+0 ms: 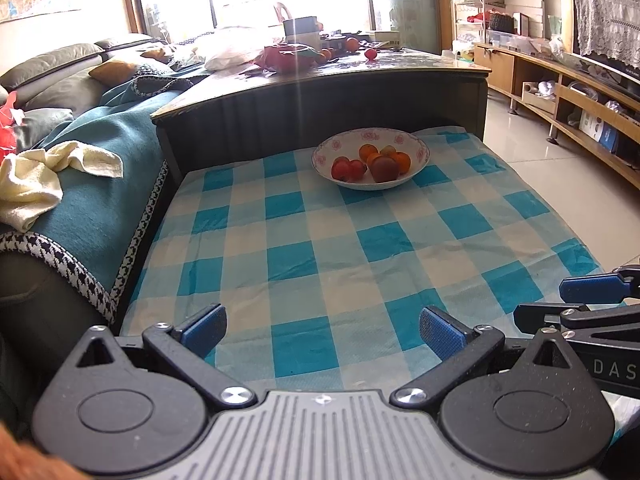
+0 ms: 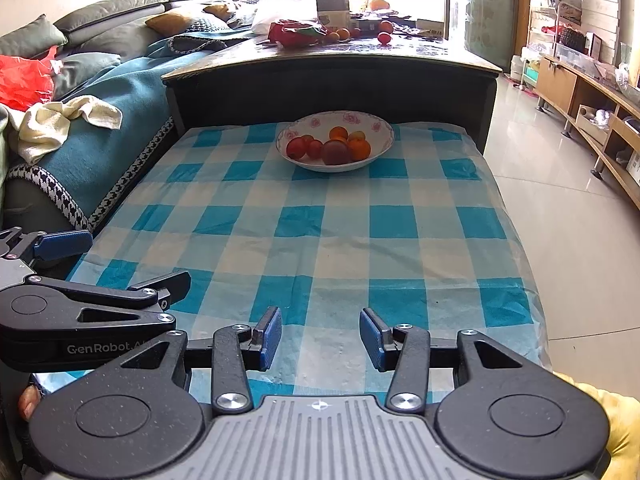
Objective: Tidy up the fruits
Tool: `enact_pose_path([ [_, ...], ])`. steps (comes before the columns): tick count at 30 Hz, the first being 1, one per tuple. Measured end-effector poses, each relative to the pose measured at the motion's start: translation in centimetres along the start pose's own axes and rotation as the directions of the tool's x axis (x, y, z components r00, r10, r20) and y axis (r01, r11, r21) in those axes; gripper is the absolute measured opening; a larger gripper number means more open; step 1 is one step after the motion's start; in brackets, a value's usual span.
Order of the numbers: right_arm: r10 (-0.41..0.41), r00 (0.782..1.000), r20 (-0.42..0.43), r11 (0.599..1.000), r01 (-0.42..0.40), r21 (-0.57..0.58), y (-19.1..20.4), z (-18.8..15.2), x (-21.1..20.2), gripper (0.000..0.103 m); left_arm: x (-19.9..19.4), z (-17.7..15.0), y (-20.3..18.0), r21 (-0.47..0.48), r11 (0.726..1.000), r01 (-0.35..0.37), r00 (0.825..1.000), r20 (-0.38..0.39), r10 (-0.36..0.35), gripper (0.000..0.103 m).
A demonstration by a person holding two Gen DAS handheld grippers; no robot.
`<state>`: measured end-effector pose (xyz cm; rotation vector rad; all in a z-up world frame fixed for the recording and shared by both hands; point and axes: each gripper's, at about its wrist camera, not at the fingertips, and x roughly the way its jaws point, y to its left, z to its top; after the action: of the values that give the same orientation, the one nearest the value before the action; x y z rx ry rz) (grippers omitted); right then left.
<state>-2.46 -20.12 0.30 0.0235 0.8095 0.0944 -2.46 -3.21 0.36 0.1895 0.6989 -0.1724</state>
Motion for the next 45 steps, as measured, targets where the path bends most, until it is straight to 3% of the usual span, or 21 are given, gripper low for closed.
enact_pose_path([
  [31,0.0,1.0,-0.019,1.0,0.0,-0.003,0.12,-0.67,0.05,0.04,-0.31,-0.43,-0.05,0.002,1.0,-0.006,1.0,0.002,0.006,0.103],
  [45,0.0,1.0,-0.02,1.0,0.0,-0.005,0.1,-0.69,0.11,0.045,-0.21,-0.4,0.06,-0.004,1.0,-0.014,1.0,-0.006,0.014,0.103],
])
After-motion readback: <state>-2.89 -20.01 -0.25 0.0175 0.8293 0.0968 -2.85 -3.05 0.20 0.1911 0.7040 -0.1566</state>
